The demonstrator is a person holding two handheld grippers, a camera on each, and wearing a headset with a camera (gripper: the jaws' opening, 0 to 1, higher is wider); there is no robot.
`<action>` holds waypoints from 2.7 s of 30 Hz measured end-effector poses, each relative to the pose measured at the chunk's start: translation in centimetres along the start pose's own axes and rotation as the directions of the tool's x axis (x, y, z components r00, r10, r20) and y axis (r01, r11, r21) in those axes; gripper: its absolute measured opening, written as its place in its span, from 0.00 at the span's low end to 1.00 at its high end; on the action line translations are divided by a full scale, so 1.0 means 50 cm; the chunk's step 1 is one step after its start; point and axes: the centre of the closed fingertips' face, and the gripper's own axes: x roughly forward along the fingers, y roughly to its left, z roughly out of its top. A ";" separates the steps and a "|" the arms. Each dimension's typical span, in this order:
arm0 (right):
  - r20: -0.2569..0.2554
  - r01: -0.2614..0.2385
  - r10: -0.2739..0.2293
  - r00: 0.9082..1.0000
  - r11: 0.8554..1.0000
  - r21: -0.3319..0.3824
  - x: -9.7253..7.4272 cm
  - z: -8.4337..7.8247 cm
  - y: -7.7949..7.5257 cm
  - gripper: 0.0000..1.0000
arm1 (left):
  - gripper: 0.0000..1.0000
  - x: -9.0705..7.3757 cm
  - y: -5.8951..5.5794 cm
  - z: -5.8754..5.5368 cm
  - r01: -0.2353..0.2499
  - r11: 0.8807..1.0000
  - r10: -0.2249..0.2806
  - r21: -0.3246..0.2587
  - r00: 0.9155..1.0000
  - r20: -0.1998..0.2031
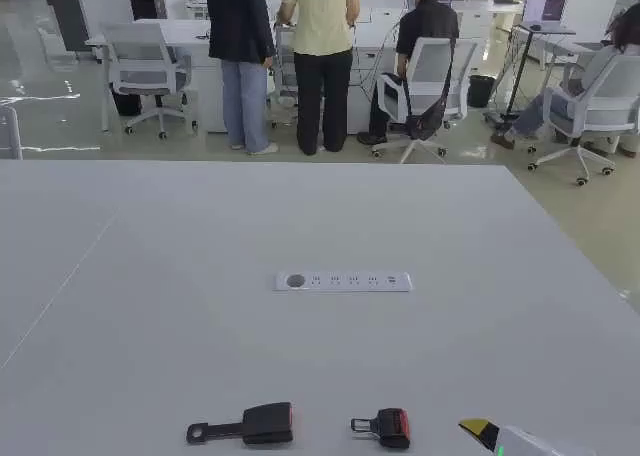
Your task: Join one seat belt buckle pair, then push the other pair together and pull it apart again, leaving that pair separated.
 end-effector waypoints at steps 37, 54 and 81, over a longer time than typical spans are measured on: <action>-0.026 -0.003 0.002 1.000 0.999 -0.042 -0.022 -0.003 0.016 0.94 | 0.92 -0.023 -0.008 -0.009 -0.004 1.000 0.004 0.012 1.000 -0.020; -0.054 -0.027 0.023 0.998 0.998 -0.065 -0.015 -0.006 0.023 0.85 | 0.87 -0.014 0.000 0.003 -0.001 0.999 0.002 0.038 1.000 -0.026; -0.114 -0.157 0.146 0.983 0.983 -0.097 0.064 -0.031 0.032 0.56 | 0.64 0.091 -0.018 -0.002 0.149 0.981 -0.136 0.126 0.985 -0.103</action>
